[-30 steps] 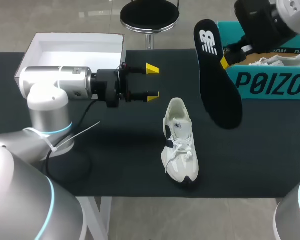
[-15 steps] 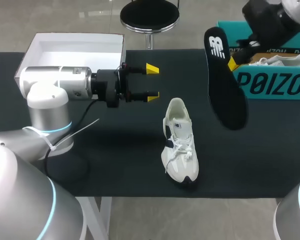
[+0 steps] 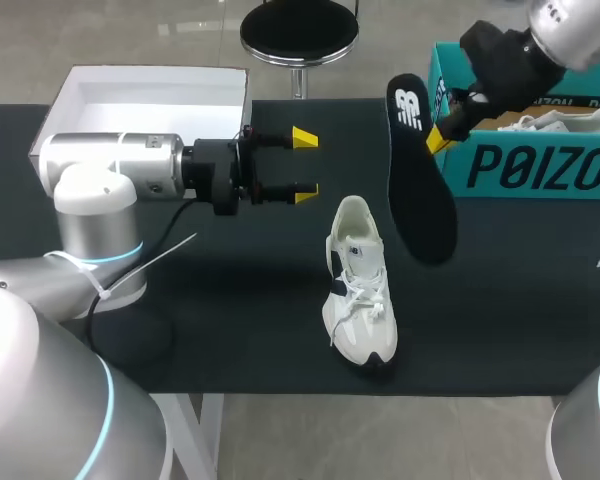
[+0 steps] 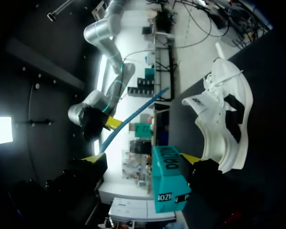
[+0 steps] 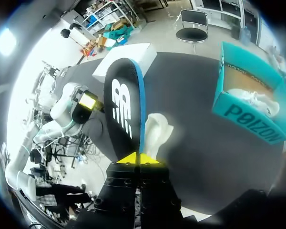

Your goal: Take the shoe out of the shoebox, open the shoe tongue, remove and reinsert the insole, then place the shoe into the shoebox

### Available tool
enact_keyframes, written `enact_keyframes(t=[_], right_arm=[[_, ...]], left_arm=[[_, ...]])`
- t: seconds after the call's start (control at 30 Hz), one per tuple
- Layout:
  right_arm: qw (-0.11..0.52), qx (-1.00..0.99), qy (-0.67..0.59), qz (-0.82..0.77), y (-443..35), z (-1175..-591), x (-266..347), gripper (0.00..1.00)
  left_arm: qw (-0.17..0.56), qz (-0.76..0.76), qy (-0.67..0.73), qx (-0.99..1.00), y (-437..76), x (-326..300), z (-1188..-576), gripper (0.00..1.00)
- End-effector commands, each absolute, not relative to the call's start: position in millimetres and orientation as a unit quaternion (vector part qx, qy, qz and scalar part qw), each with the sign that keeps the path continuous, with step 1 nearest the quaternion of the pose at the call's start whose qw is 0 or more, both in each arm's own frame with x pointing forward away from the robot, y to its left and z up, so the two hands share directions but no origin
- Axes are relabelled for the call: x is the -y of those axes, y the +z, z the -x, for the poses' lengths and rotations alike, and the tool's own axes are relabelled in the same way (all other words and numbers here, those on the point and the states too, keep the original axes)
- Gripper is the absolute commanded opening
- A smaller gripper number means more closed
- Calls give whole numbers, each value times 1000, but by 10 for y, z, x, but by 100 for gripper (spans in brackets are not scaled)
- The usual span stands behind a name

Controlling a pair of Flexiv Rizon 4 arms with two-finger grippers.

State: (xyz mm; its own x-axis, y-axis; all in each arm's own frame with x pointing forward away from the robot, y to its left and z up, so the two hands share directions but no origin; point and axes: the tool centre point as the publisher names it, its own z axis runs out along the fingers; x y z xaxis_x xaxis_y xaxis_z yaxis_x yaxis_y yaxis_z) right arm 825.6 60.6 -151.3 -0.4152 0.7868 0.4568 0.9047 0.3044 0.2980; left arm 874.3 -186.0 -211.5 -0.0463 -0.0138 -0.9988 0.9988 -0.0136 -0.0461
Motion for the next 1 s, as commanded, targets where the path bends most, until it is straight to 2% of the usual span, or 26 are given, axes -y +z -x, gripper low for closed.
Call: enact_keyframes(t=[0.03,0.47,1.0], right_arm=[[131,811,-231,521,-1542,-8432,-875,0],[165,812,-202,523,-1726,-8489,-1170,0],[207,797,-221,522,-1960,-8865,-1531,0]], left_arm=[[490,-488,-517,-505,-2121,1875,-8743,100],[490,-488,-517,-505,-2121,1875,-8743,100],[490,-488,-517,-505,-2121,1875,-8743,100]])
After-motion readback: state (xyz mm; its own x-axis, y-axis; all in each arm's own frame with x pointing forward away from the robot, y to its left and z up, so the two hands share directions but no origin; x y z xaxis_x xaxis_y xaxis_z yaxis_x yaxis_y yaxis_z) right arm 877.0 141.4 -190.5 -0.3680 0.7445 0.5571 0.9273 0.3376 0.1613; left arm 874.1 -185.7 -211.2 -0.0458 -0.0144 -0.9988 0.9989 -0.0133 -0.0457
